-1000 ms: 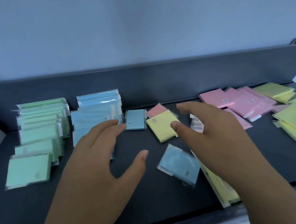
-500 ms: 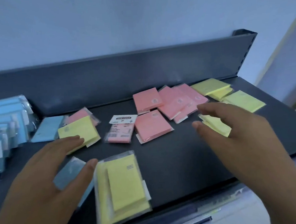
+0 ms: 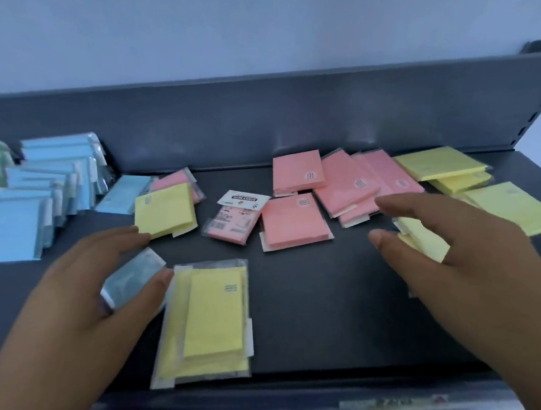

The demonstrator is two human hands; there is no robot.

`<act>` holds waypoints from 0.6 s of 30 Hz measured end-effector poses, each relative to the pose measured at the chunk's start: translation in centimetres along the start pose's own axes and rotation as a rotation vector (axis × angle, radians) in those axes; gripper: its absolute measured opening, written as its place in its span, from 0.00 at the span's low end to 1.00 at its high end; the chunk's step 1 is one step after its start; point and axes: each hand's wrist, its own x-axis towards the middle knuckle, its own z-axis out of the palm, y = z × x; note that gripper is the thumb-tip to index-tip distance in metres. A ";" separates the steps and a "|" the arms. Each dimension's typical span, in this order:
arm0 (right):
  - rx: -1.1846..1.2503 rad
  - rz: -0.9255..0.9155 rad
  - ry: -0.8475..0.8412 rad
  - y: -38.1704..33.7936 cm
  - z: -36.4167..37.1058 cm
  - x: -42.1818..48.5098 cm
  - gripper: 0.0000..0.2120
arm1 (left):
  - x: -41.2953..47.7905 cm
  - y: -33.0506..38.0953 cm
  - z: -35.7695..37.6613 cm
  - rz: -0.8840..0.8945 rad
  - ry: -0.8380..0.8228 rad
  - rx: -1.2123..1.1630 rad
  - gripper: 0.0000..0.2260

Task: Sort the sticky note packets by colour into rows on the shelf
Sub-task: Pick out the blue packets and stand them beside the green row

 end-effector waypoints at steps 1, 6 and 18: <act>0.000 -0.018 -0.006 -0.4 0.2 0.2 0.18 | 0.3 0.7 -0.2 -0.015 0.009 0.000 0.21; 0.030 -0.128 -0.011 -2.0 1.7 1.5 0.18 | -0.6 2.7 -2.0 -0.089 0.002 0.017 0.25; 0.026 -0.257 -0.132 -7.6 6.1 1.9 0.17 | -0.1 0.2 -3.4 -0.159 -0.340 0.131 0.51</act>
